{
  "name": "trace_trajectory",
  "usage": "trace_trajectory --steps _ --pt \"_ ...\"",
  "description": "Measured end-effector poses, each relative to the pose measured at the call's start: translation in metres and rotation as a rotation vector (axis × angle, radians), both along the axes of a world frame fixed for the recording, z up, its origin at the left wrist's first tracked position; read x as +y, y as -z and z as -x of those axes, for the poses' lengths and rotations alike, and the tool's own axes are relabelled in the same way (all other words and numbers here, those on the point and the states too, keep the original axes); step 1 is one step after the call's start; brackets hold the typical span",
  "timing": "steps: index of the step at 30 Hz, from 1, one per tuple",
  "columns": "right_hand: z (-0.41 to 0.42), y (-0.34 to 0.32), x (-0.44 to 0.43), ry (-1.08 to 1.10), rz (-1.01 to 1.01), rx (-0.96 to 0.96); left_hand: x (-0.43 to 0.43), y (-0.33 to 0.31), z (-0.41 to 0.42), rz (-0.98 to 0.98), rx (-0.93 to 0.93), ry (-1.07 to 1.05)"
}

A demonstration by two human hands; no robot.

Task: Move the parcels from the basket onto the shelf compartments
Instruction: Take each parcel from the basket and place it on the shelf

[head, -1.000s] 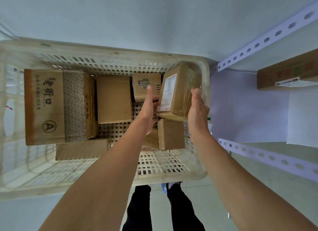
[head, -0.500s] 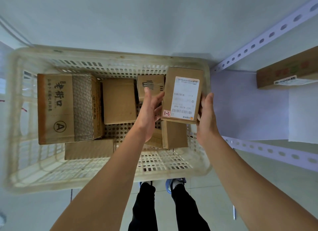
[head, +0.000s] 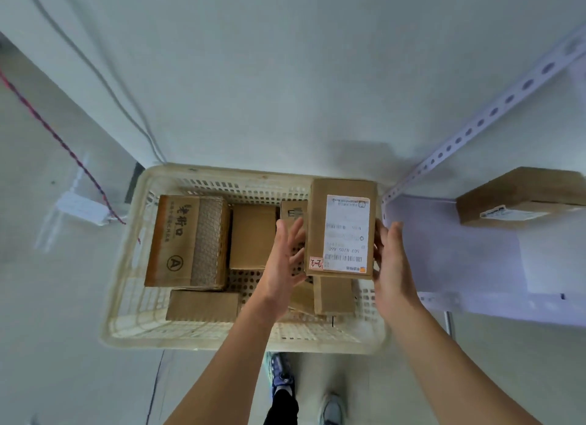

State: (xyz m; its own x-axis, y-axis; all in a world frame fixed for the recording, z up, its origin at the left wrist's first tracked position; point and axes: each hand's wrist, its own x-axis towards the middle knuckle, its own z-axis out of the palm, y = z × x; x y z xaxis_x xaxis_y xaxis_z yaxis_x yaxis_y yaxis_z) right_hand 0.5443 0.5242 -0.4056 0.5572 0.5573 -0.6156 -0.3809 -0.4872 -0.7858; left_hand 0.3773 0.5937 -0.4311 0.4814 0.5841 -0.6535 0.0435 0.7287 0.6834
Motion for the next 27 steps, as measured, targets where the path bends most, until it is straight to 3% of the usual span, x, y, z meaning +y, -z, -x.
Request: trace_trajectory --steps 18,27 --pt "0.052 -0.211 -0.081 -0.222 -0.331 0.046 -0.122 -0.228 0.08 -0.372 0.053 -0.171" --pt "0.079 -0.279 -0.111 -0.304 -0.453 0.039 -0.154 -0.296 0.111 -0.544 -0.009 -0.236"
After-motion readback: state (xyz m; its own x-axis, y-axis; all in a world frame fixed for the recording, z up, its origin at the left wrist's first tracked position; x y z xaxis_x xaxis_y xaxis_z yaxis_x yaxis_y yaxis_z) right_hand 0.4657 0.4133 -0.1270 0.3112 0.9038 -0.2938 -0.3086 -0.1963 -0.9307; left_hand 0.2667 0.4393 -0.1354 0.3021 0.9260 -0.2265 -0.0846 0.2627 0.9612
